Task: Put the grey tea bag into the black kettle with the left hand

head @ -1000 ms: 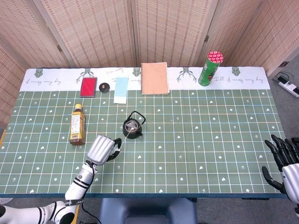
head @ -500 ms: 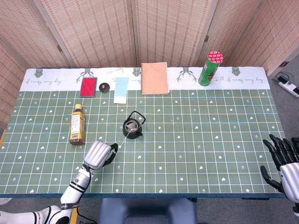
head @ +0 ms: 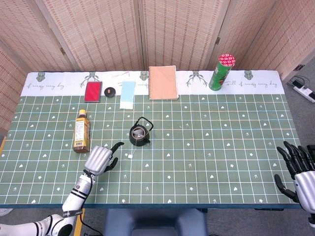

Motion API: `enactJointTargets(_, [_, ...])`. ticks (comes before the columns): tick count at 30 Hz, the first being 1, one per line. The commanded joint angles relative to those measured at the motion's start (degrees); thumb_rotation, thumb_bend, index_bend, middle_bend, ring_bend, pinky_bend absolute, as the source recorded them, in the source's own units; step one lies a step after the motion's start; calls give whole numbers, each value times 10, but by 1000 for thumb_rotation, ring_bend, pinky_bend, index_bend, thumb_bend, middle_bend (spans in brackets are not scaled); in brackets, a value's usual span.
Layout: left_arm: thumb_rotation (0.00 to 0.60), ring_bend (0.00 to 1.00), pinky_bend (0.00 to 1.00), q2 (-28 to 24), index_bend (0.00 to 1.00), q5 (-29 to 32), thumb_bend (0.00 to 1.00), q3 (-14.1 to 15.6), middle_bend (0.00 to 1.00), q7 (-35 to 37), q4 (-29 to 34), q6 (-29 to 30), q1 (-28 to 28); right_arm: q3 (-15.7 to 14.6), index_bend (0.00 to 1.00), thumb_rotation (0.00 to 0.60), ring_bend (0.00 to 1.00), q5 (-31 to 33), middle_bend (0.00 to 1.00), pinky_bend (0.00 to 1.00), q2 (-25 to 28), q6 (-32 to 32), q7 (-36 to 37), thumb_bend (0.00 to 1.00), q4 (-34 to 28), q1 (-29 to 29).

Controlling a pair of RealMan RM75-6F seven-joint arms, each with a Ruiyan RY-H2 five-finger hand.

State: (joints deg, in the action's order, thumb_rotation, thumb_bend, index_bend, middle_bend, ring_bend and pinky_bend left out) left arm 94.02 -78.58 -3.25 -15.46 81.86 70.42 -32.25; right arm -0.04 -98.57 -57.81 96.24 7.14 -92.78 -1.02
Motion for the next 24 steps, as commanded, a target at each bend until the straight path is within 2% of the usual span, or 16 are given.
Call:
enactJointTargets(1, [600, 1000, 991, -35, 137, 14, 458, -20, 1000, -15, 62, -3, 0, -1, 0, 600, 0, 0, 0, 0, -1, -5, -4, 478, -2, 2])
enactJointTargets(2, [600, 1000, 996, -45, 126, 24, 458, -26, 1000, -22, 82, -12, -3, -1, 0, 600, 0, 0, 0, 0, -1, -7, -6, 478, -3, 2])
enactJointTargets(5, [600, 1000, 1000, -89, 112, 105, 458, -55, 1000, -61, 161, -69, -23, -2, 0, 600, 0, -1, 0, 0, -2, -10, -10, 477, -4, 4])
enactJointTargets(7, [600, 1000, 1000, -131, 109, 196, 458, -81, 1000, -97, 221, -121, -48, -2, 0, 600, 0, 1, 0, 0, -1, -11, -9, 478, -5, 4])
enactJointTargets(10, [600, 1000, 1000, -165, 105, 298, 458, -119, 1000, -118, 269, -155, -86, -1, 0, 600, 0, 2, 0, 0, 1, -12, -5, 478, -4, 5])
enactJointTargets(12, [600, 1000, 1000, -175, 107, 351, 458, -130, 1000, -137, 278, -169, -113, -2, 0, 600, 0, 2, 0, 0, 2, -13, -1, 478, -3, 6])
enactJointTargets(18, [600, 1000, 1000, -187, 107, 487, 458, -135, 1000, -189, 279, -183, -191, -1, 0, 600, 0, 1, 0, 0, 6, -3, 15, 478, -1, 2])
enactJointTargets(20, [600, 1000, 1000, -184, 107, 508, 458, -135, 1000, -194, 275, -179, -209, -2, 0, 600, 0, 0, 0, 0, 7, 0, 20, 478, 0, 2])
enactJointTargets(24, [600, 1000, 1000, -170, 107, 510, 458, -136, 1000, -187, 264, -175, -230, -4, 0, 600, 0, -3, 0, 0, 10, -1, 26, 478, 1, 2])
